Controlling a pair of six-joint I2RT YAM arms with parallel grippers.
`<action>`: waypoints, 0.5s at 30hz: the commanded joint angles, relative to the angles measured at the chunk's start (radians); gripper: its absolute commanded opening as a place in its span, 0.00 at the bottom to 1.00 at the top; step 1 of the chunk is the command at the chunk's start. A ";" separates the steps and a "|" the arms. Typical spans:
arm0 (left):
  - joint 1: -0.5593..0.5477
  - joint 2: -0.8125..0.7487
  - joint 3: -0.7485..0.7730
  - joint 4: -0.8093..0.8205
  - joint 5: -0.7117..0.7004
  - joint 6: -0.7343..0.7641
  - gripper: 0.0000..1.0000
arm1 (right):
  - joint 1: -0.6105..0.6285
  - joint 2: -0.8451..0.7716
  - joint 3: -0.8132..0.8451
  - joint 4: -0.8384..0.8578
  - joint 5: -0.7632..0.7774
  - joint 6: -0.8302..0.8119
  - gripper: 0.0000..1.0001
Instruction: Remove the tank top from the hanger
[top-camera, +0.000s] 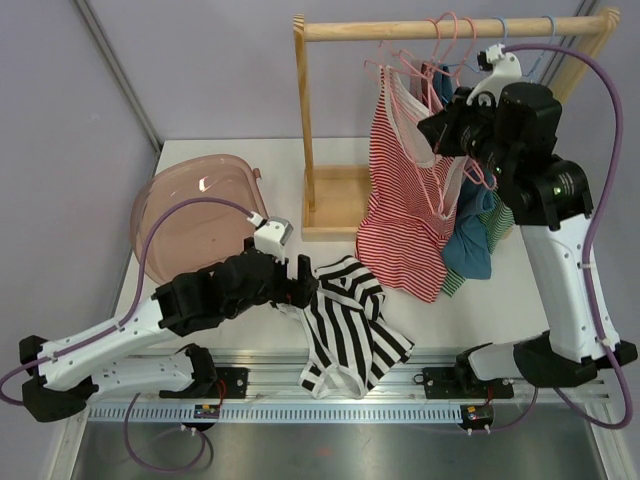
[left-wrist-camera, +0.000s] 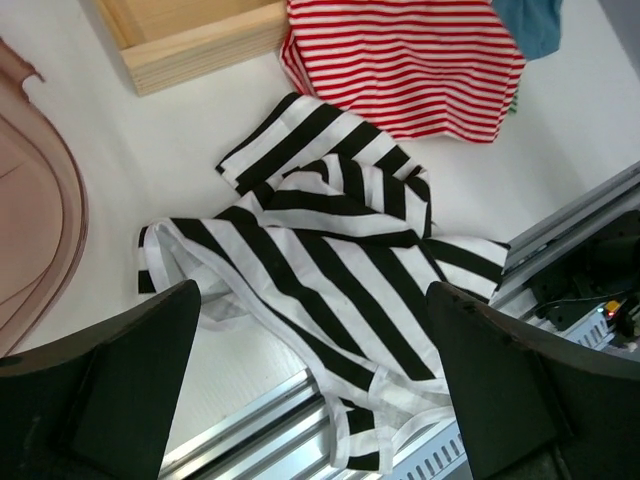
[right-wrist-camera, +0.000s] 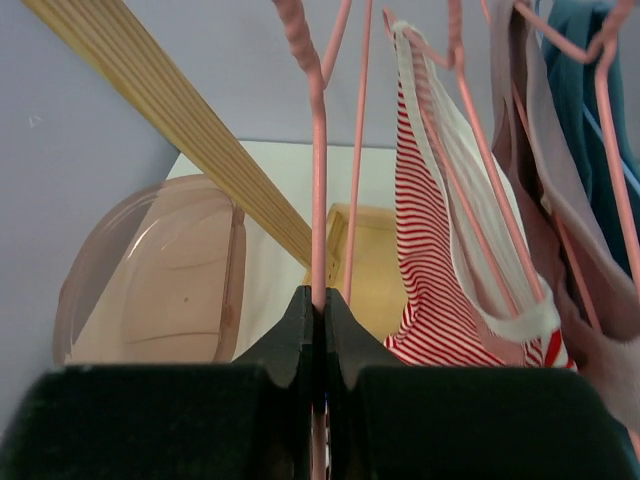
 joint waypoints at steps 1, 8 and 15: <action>-0.055 0.022 0.044 -0.067 -0.151 -0.036 0.99 | 0.045 0.085 0.173 -0.033 0.067 -0.061 0.00; -0.100 0.074 0.050 -0.076 -0.195 -0.067 0.99 | 0.103 0.364 0.483 -0.169 0.183 -0.101 0.00; -0.135 0.112 0.050 -0.072 -0.215 -0.071 0.99 | 0.132 0.398 0.451 -0.163 0.285 -0.107 0.00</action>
